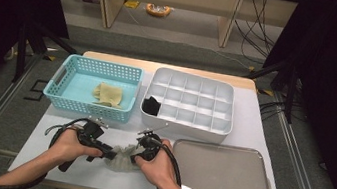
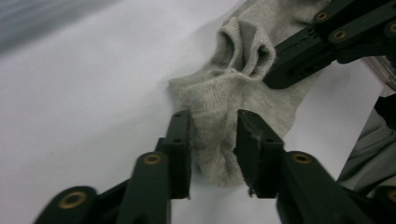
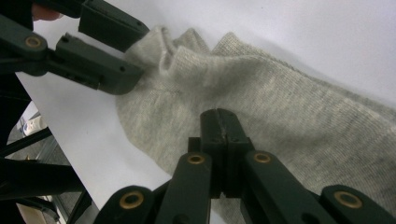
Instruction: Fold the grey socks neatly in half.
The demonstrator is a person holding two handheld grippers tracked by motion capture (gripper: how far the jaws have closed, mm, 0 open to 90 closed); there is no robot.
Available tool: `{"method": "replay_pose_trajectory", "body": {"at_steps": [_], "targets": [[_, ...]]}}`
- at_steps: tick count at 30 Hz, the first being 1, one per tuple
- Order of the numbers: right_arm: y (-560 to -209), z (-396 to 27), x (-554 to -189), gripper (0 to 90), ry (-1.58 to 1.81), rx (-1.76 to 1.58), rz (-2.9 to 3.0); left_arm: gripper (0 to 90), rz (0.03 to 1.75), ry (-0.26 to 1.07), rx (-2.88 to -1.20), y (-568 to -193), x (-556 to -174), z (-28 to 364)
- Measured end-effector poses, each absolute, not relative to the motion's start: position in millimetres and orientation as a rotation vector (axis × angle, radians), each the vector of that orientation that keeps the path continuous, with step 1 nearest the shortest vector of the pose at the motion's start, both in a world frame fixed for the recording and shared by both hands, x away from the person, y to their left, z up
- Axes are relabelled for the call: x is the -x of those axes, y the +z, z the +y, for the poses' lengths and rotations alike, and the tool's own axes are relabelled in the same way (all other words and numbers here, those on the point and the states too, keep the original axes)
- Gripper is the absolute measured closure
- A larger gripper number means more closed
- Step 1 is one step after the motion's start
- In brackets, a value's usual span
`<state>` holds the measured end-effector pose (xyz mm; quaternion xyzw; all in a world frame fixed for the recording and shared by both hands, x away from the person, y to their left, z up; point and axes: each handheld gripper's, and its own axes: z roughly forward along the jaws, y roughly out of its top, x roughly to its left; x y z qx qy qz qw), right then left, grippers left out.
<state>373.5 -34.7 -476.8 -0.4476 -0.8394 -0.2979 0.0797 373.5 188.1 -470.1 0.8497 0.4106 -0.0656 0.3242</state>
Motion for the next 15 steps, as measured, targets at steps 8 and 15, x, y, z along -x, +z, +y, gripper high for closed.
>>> {"method": "replay_pose_trajectory", "body": {"at_steps": [8,15], "targets": [[-475.6,-39.1,-372.4,90.0,-0.865,1.384,-2.491,55.0,1.075,-0.168,-2.293,-472.0,-374.4,194.5],[-476.5,-41.9,-373.0,90.0,-0.879,1.372,-2.502,64.9,1.039,-0.183,-2.333,-474.9,-374.5,189.3]]}}
